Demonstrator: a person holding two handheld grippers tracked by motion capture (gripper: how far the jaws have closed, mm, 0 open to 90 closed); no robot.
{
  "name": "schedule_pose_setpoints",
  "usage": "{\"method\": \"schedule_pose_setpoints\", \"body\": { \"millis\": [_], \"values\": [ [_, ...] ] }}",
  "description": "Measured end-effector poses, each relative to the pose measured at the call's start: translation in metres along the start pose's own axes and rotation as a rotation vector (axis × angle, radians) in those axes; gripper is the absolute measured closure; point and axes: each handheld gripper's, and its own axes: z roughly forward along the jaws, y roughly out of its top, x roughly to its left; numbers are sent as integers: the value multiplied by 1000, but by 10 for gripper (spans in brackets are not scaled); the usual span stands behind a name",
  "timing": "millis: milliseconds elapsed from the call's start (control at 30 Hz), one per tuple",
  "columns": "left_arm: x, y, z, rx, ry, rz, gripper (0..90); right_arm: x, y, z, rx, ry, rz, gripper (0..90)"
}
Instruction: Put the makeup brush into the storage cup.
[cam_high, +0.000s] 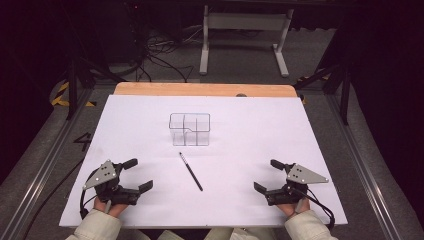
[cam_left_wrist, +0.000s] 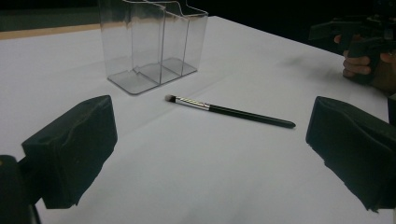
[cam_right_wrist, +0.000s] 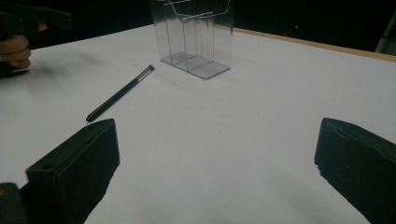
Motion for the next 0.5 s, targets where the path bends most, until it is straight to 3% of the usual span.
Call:
{"method": "schedule_pose_setpoints", "body": {
  "millis": [167, 500],
  "values": [
    [-1, 0, 0, 0, 0, -3, 27, 2, 6, 5, 15, -16, -2, 4],
    [-1, 0, 0, 4, -2, -4, 27, 13, 25, 21, 25, -2, -13, 5]
  ]
}}
